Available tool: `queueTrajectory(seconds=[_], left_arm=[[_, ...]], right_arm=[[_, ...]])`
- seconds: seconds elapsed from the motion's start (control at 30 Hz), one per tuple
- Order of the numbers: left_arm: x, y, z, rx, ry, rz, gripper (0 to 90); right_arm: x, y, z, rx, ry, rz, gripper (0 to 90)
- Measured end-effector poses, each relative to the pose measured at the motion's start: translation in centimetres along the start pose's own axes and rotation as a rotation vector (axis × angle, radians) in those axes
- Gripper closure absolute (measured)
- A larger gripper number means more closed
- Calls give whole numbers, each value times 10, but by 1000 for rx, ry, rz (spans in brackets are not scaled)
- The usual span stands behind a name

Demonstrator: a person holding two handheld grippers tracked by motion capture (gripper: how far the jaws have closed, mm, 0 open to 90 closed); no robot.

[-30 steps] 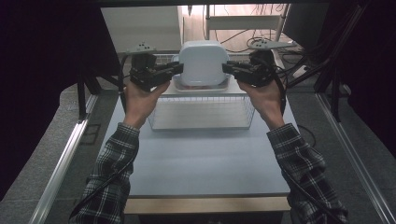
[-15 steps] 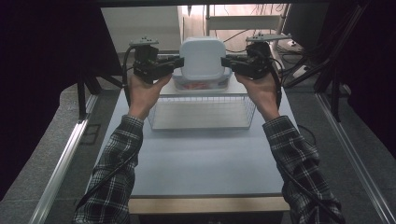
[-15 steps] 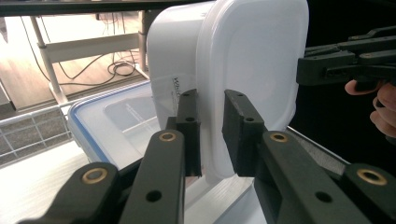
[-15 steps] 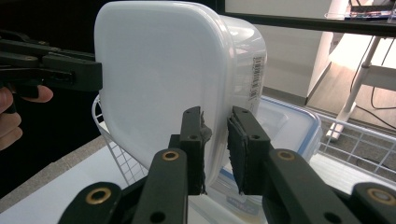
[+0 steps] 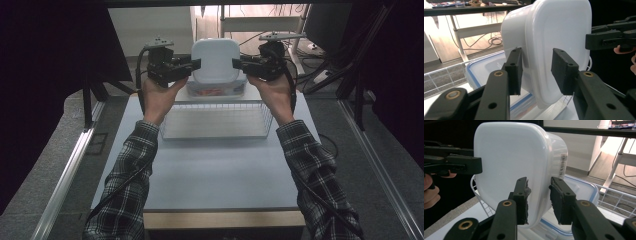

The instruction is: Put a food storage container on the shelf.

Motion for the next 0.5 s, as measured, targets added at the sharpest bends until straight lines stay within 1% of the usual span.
queueTrajectory(seconds=[0.1,0.2,0.3,0.4,0.5], left_arm=[[1,-3,2,3,9,-9,591],[2,-6,5,-3,11,-24,587],[4,-9,8,-3,10,-35,584],[5,-12,11,4,5,-44,576],[6,-15,14,11,4,-55,546]], right_arm=[[0,1,3,3,1,11,656],[0,3,6,-3,-3,10,655],[1,5,9,-3,-2,20,647],[4,6,12,10,-1,42,635],[6,7,14,18,1,45,620]])
Point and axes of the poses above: each handheld gripper's, and its own axes: z roughly forward along the jaws, x roughly out of its top, y roughly to its right, the point moved 8 cm from there along z, roughly forward along the jaws, and after that the axes turned 5 degrees about -x, right-handed, at the moved point
